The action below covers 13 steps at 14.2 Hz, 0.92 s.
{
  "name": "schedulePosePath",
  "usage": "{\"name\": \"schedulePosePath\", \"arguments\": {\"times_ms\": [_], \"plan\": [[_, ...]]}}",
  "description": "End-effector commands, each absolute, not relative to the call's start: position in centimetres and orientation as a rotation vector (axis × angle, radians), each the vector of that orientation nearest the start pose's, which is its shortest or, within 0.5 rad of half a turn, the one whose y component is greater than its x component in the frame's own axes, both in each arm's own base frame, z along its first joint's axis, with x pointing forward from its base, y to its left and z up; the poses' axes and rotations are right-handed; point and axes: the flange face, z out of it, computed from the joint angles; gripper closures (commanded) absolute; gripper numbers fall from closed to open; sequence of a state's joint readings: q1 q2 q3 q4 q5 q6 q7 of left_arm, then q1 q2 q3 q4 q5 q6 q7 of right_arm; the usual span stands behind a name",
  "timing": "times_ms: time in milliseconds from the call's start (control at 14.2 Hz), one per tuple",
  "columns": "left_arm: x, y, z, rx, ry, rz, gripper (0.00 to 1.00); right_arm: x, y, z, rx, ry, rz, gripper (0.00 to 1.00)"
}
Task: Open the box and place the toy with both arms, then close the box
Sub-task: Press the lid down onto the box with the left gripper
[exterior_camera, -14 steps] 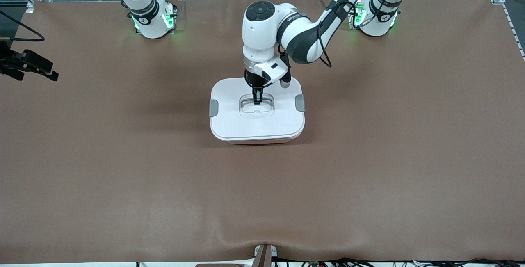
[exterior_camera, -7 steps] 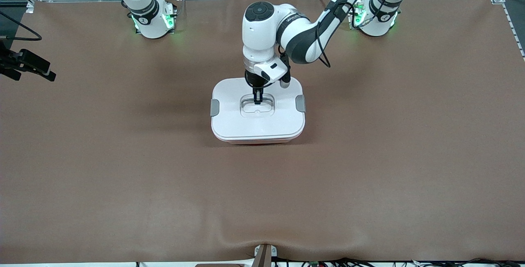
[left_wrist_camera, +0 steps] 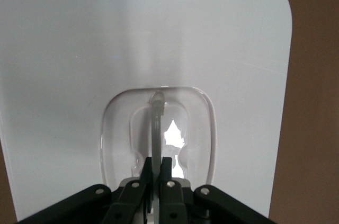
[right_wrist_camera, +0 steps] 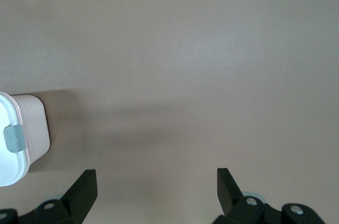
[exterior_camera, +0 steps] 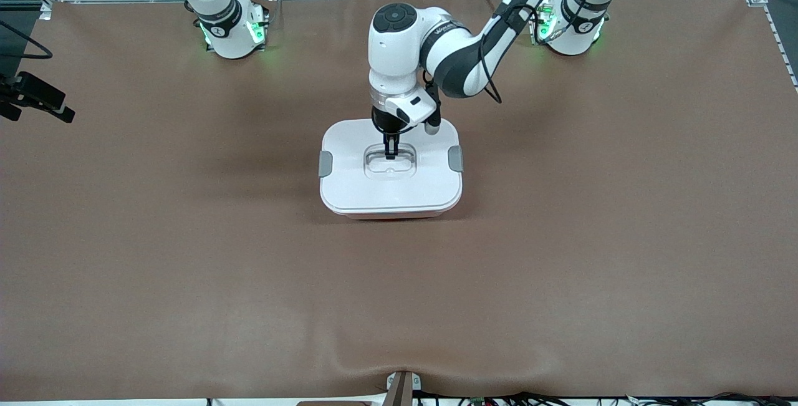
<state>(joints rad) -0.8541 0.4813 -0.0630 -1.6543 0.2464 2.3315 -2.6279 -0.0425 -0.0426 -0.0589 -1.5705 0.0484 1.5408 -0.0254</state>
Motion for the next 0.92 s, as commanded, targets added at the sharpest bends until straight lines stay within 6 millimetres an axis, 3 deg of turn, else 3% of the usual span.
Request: {"name": "schedulePosePath", "arguments": {"times_ms": [0,494,847], "plan": [[43.0,-54.6,34.9,-2.412,-2.364,-0.241,1.0,54.0,-4.6,64.2,-3.074,0.116,0.004,0.0],[42.9,-54.6,34.3,-2.407,-2.354,-0.244,1.0,54.0,-4.4,63.9,-3.079,0.119,0.023,0.0],[42.8,-54.5,34.1,-2.404,-2.353,-0.242,1.0,53.3,-4.4,63.1,-3.073,0.111,0.143,0.0]]}}
